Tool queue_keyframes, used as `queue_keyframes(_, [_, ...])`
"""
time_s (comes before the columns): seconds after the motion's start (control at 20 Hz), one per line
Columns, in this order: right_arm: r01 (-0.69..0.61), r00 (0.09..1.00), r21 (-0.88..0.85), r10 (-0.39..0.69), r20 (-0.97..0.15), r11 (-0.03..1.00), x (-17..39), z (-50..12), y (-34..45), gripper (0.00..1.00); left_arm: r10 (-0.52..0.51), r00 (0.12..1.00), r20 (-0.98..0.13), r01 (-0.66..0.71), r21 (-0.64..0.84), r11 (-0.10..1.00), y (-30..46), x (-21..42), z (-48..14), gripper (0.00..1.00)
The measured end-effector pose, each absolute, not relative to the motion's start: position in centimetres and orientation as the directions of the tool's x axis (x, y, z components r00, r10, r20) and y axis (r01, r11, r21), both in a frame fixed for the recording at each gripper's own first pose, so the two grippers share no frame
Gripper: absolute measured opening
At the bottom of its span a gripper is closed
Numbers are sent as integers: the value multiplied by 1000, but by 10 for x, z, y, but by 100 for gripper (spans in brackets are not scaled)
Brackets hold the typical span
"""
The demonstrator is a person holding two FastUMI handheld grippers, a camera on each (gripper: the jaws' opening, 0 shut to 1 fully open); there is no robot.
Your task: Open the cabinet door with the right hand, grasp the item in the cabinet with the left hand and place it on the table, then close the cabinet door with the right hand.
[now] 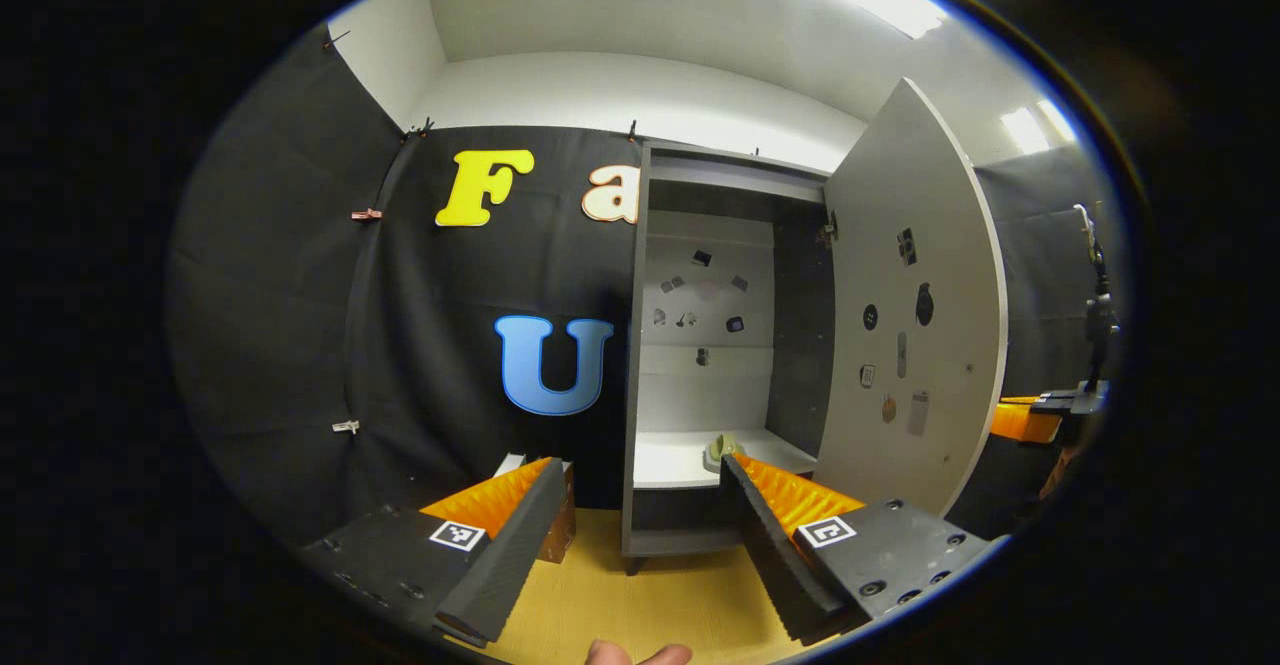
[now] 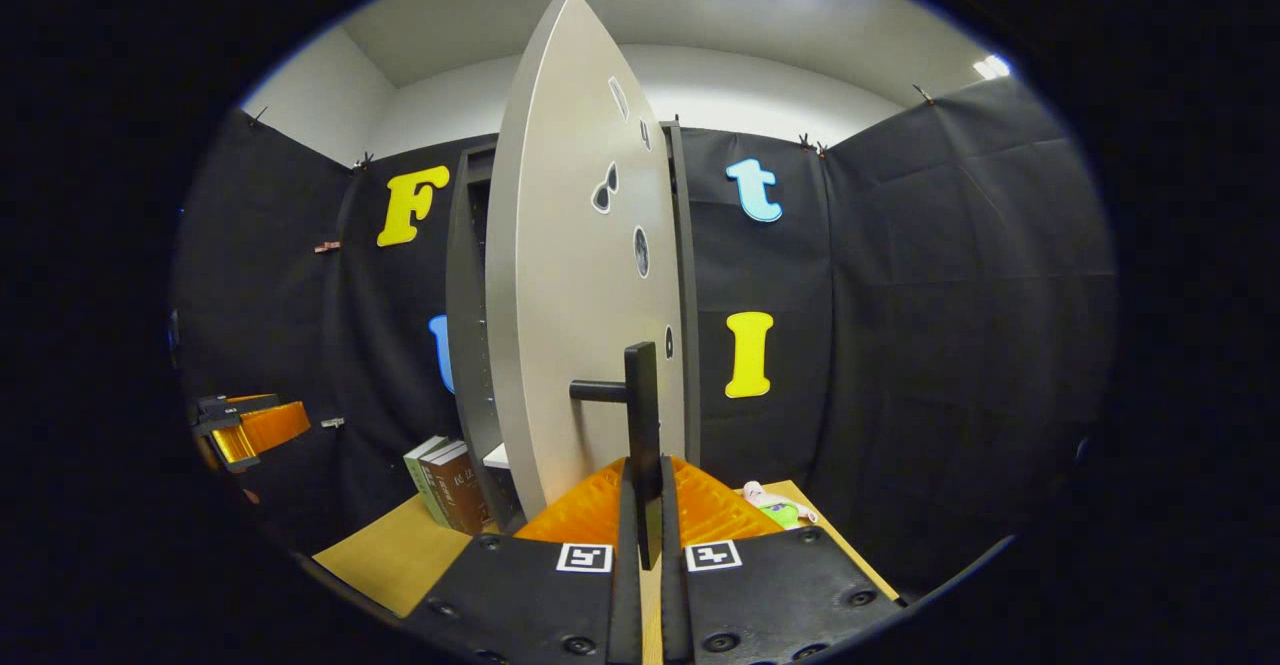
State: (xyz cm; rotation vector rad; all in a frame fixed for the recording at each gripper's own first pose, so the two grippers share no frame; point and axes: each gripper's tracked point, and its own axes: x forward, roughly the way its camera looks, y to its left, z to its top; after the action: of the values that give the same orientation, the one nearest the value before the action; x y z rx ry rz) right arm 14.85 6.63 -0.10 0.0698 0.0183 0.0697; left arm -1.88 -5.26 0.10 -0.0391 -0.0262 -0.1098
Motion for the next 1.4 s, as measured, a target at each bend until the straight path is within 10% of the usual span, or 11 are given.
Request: queue_keyframes(1.4, [-40, 999, 31, 39, 28, 999, 153, 6, 32, 16, -243, 970, 7, 243, -28, 970, -148, 49, 5, 98])
